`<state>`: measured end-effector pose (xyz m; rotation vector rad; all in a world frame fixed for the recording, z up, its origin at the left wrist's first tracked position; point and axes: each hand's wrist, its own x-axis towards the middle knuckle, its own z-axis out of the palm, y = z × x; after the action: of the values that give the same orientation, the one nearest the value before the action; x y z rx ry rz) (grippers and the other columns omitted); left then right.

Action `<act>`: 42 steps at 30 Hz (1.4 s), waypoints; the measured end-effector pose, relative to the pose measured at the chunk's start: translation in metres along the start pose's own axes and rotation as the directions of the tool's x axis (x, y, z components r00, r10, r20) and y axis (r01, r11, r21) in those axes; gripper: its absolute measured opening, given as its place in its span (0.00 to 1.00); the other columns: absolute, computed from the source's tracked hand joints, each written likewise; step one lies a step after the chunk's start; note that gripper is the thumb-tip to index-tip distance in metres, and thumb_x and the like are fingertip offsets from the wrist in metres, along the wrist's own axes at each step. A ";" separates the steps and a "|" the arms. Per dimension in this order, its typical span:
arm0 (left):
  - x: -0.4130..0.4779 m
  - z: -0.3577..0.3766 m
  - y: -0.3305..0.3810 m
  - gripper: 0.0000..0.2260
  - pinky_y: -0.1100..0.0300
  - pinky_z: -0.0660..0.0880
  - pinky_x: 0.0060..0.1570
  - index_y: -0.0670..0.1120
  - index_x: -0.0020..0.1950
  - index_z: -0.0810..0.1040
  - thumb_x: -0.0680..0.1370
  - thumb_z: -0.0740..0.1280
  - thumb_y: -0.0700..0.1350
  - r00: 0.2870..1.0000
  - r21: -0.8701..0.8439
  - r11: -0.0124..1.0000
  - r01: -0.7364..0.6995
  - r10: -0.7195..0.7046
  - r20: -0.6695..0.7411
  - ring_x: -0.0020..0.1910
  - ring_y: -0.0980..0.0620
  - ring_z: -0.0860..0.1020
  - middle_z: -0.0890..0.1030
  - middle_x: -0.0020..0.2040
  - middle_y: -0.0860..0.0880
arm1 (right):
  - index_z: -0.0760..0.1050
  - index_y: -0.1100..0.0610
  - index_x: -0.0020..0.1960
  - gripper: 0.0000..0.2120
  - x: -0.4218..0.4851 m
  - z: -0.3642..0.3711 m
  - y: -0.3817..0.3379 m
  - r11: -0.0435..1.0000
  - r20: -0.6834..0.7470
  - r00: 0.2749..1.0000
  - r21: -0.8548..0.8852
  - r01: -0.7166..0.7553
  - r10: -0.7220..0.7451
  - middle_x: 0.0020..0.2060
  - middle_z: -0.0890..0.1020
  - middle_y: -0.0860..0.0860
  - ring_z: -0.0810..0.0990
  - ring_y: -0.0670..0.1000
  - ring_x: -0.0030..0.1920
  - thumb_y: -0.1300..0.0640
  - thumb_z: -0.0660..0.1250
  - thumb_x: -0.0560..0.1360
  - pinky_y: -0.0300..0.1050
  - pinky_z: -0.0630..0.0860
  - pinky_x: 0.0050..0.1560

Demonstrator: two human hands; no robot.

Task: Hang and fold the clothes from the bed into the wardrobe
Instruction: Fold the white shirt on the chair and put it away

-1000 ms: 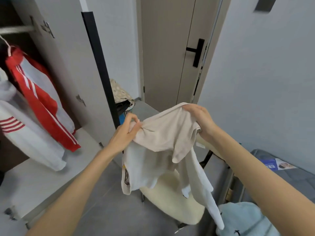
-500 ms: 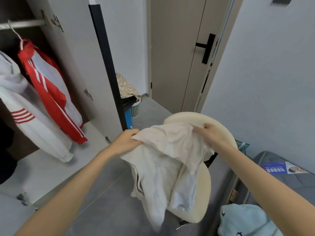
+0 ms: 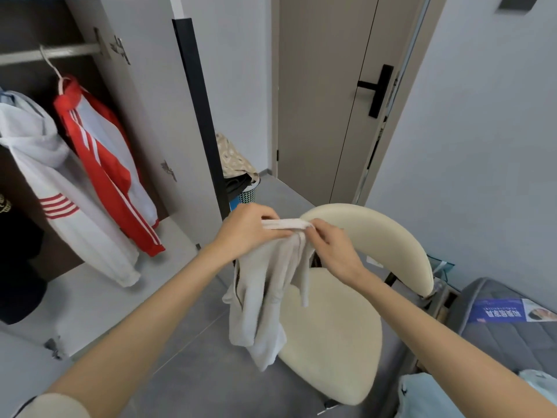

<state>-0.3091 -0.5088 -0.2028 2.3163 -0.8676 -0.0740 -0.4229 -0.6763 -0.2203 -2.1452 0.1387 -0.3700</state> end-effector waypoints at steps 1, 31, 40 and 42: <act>-0.001 -0.004 -0.007 0.12 0.65 0.71 0.38 0.55 0.43 0.83 0.65 0.76 0.59 1.000 -0.017 1.000 0.008 -0.007 0.014 0.40 0.61 0.78 0.81 0.37 0.61 | 0.72 0.48 0.40 0.13 0.004 -0.002 -0.004 1.000 -0.022 1.000 0.024 -0.008 0.009 0.30 0.75 0.42 0.71 0.40 0.33 0.57 0.58 0.82 0.34 0.65 0.34; -0.040 0.088 -0.051 0.12 0.51 0.77 0.52 0.44 0.58 0.78 0.79 0.66 0.49 0.952 -0.258 0.942 0.217 -0.146 0.269 0.49 0.51 0.80 0.82 0.50 0.49 | 0.72 0.63 0.46 0.13 0.003 -0.039 -0.034 0.959 -0.124 0.991 0.283 -0.010 0.047 0.38 0.72 0.47 0.70 0.43 0.39 0.54 0.59 0.82 0.31 0.66 0.38; -0.038 0.084 -0.095 0.09 0.59 0.70 0.47 0.49 0.47 0.80 0.79 0.62 0.38 0.867 -0.341 0.804 0.488 -0.400 0.296 0.51 0.48 0.77 0.81 0.48 0.48 | 0.77 0.51 0.43 0.11 -0.004 -0.070 0.005 0.942 -0.358 0.896 0.296 -0.159 0.264 0.34 0.77 0.36 0.73 0.35 0.36 0.53 0.60 0.81 0.25 0.68 0.36; -0.031 0.068 -0.090 0.10 0.64 0.69 0.47 0.53 0.46 0.80 0.79 0.62 0.41 0.855 -0.450 0.734 0.509 -0.374 0.359 0.51 0.51 0.76 0.81 0.49 0.51 | 0.75 0.49 0.41 0.11 -0.007 -0.074 0.016 0.935 -0.404 0.858 0.287 -0.210 0.317 0.32 0.75 0.38 0.72 0.34 0.33 0.53 0.59 0.81 0.25 0.66 0.32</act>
<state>-0.3007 -0.4769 -0.3150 1.9405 -0.3067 -0.7365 -0.4524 -0.7419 -0.1954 -1.7461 0.6187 -0.6757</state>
